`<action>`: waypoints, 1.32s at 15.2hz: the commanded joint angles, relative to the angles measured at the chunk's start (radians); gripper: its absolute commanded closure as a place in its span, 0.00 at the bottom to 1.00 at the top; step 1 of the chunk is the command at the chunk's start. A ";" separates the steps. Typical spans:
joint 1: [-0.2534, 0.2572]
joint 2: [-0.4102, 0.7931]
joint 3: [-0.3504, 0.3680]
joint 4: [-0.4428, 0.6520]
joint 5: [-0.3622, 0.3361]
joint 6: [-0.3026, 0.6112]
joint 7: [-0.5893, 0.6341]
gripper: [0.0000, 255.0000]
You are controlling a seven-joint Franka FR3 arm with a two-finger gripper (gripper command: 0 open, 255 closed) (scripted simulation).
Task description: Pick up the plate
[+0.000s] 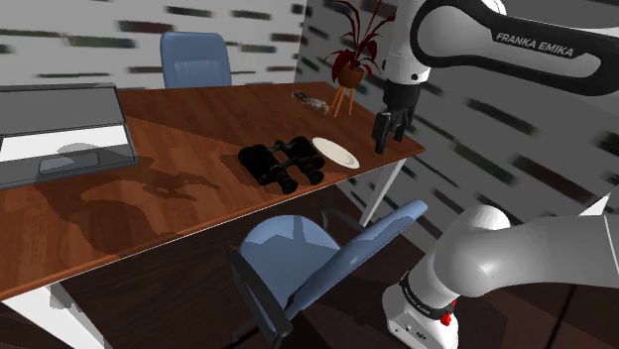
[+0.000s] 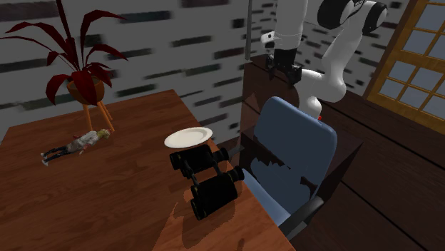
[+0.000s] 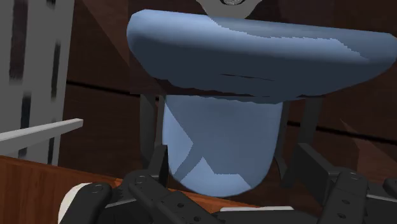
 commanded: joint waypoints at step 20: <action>-0.206 0.386 0.187 -0.302 -0.671 0.847 0.395 0.00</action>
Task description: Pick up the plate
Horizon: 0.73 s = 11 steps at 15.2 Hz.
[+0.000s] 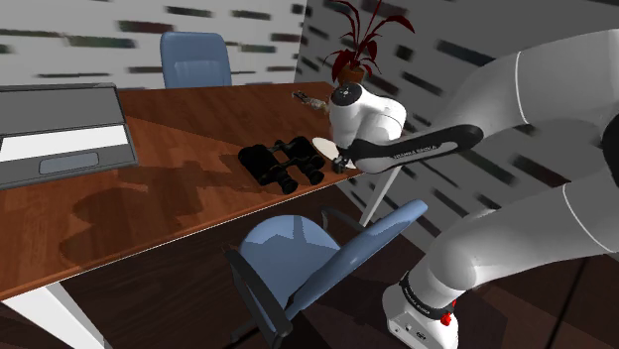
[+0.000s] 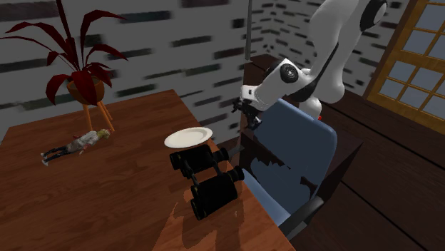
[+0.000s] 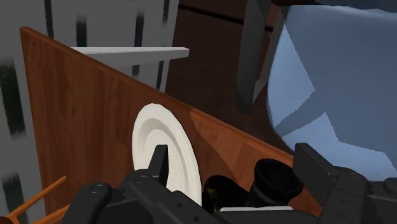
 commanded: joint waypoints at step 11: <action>-0.149 0.495 0.052 0.243 -0.807 0.036 0.593 0.00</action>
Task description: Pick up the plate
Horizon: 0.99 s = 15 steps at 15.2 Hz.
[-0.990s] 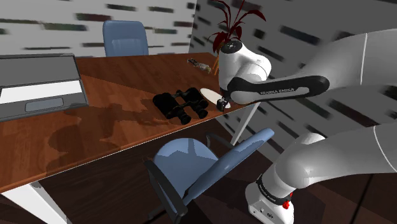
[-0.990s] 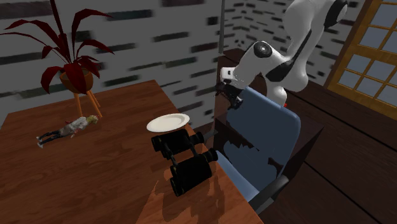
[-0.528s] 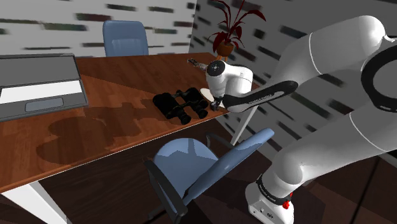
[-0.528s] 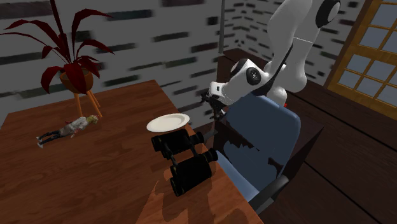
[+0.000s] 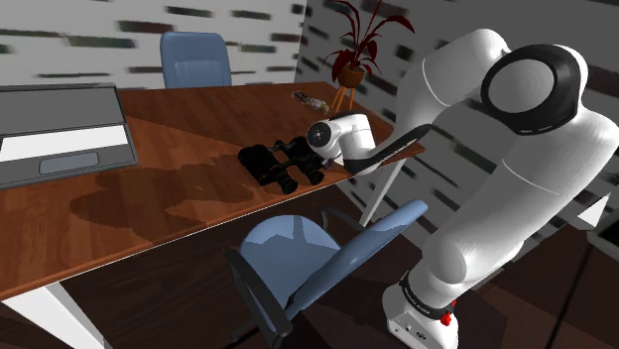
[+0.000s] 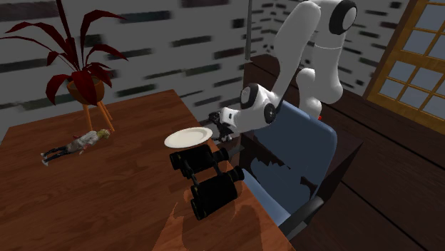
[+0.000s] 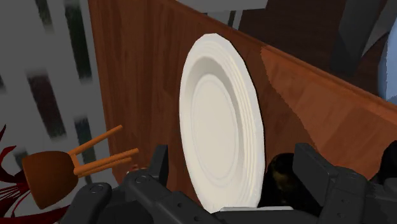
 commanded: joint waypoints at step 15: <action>0.007 0.224 -0.024 0.104 -0.248 -0.066 0.216 1.00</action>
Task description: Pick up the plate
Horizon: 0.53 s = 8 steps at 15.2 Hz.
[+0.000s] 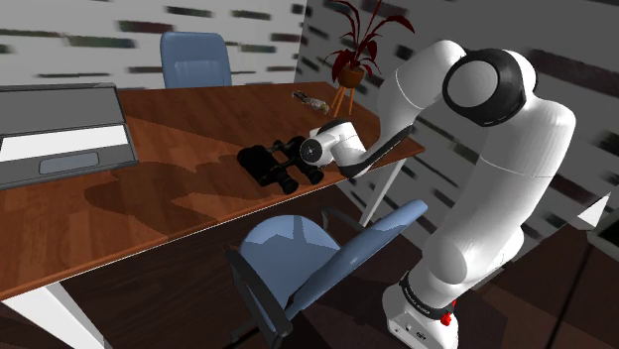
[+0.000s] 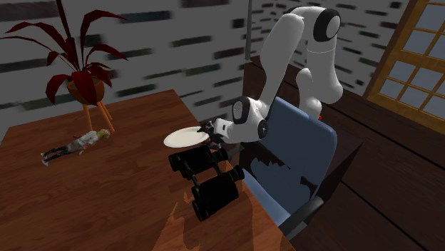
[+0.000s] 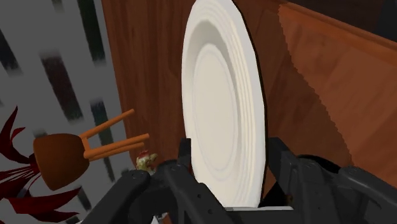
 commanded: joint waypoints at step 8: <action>-0.004 -0.005 0.002 -0.015 0.026 0.009 -0.029 1.00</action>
